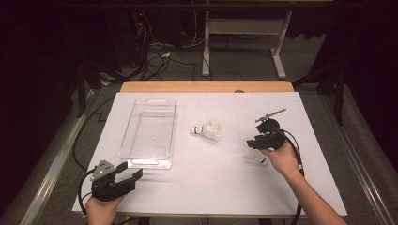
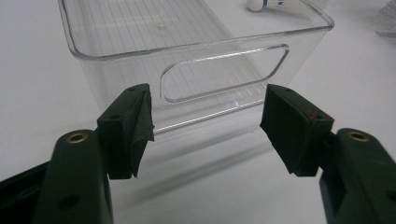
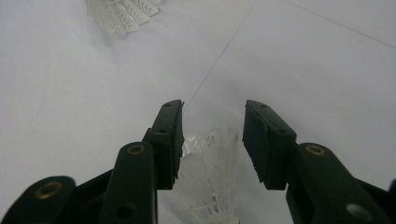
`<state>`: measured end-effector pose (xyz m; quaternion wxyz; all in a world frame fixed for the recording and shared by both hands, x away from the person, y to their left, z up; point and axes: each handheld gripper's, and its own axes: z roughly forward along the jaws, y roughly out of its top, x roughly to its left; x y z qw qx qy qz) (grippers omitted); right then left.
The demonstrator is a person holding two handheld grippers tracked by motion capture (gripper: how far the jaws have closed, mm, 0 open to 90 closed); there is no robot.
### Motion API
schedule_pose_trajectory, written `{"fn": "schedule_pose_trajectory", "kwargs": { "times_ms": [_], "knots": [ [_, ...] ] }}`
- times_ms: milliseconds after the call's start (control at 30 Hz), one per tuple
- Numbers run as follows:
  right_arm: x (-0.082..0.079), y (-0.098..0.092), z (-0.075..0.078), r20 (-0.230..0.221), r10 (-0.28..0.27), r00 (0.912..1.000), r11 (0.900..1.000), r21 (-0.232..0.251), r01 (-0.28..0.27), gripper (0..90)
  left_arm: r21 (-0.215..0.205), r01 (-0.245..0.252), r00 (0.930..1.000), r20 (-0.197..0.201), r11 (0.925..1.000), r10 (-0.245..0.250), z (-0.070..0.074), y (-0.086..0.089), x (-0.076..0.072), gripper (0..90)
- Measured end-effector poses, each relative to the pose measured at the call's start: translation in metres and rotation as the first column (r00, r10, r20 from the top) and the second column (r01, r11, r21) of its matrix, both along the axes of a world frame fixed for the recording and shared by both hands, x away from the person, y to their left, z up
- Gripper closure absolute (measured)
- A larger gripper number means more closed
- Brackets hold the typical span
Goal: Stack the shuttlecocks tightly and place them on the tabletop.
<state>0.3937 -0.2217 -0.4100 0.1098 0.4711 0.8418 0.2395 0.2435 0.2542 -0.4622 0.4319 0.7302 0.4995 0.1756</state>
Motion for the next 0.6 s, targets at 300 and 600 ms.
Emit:
{"fn": "schedule_pose_trajectory", "kwargs": {
  "times_ms": [300, 600],
  "knots": [
    [-0.0011, 0.0001, -0.0009, -0.016, 0.005, 0.9999, 1.000, 0.009, -0.005, 67.0, -0.001, -0.002, 1.0000, -0.001, 1.0000, 0.002, 0.0000, 0.0003, 0.0001, 34.5],
    [-0.0011, 0.0000, -0.0012, -0.025, 0.012, 0.9996, 1.000, 0.008, -0.011, 74.6, 0.000, -0.002, 1.0000, -0.002, 1.0000, 0.002, 0.0000, 0.0002, 0.0001, 34.5]
  ]
}}
